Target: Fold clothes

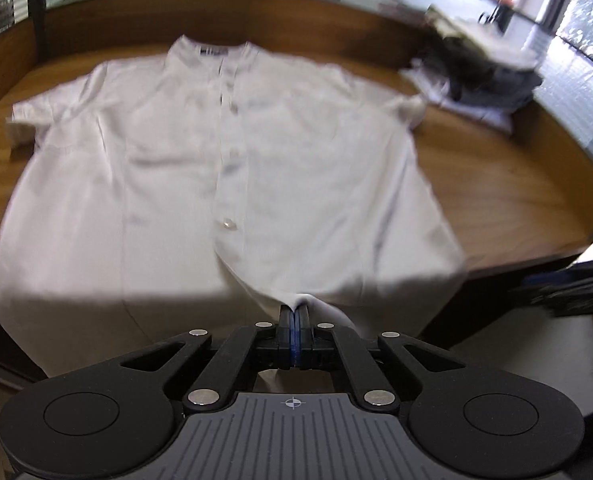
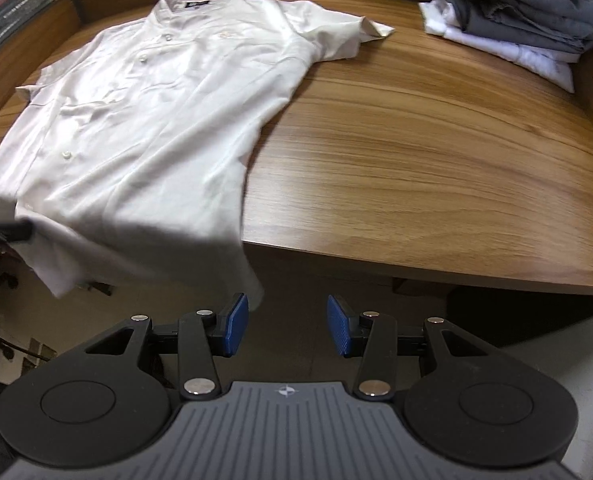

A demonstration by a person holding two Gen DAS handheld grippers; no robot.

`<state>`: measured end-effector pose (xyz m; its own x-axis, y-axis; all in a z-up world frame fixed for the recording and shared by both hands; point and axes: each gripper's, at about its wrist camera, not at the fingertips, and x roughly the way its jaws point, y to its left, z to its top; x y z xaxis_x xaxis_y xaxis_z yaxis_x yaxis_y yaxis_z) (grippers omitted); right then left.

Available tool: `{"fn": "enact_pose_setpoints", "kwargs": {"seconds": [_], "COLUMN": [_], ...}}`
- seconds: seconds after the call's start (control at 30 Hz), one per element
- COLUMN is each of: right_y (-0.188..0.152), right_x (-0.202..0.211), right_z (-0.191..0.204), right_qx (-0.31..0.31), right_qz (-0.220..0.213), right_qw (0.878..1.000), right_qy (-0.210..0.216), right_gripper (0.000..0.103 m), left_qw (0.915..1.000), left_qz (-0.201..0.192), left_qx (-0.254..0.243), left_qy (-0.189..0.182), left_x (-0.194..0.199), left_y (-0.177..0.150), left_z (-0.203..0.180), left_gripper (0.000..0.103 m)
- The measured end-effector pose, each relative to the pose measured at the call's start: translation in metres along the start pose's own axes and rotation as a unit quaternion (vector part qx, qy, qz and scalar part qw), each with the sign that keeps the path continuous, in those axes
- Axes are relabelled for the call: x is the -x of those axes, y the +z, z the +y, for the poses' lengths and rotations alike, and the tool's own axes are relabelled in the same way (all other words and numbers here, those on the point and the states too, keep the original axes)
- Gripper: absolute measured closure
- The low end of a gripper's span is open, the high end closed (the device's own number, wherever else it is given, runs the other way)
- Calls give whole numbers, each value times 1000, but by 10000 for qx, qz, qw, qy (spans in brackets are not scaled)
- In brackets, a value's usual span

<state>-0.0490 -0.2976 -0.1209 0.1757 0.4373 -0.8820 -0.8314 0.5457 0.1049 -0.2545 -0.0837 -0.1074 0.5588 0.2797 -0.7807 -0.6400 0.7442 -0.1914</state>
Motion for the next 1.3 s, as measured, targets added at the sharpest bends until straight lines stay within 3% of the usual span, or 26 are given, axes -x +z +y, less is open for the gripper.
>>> {"fn": "enact_pose_setpoints", "kwargs": {"seconds": [0.3, 0.47, 0.8, 1.1, 1.3], "right_y": [5, 4, -3, 8, 8], "right_x": [-34, -44, -48, -50, -61], "right_z": [6, 11, 12, 28, 46], "right_qx": [269, 407, 313, 343, -313], "right_qz": [50, 97, 54, -39, 9], "right_qw": [9985, 9972, 9961, 9935, 9923], "right_qy": [466, 616, 821, 1088, 1199], "right_gripper": [54, 50, 48, 48, 48], "left_qw": [9991, 9962, 9844, 9875, 9881], "left_qz": [144, 79, 418, 554, 644], "left_qx": [-209, -313, -77, -188, -203], "left_qy": [345, 812, 1706, 1463, 1382], "left_x": [18, 28, 9, 4, 1], "left_y": [16, 25, 45, 55, 54], "left_z": [13, 22, 62, 64, 63], "left_gripper": [101, 101, 101, 101, 101]}}
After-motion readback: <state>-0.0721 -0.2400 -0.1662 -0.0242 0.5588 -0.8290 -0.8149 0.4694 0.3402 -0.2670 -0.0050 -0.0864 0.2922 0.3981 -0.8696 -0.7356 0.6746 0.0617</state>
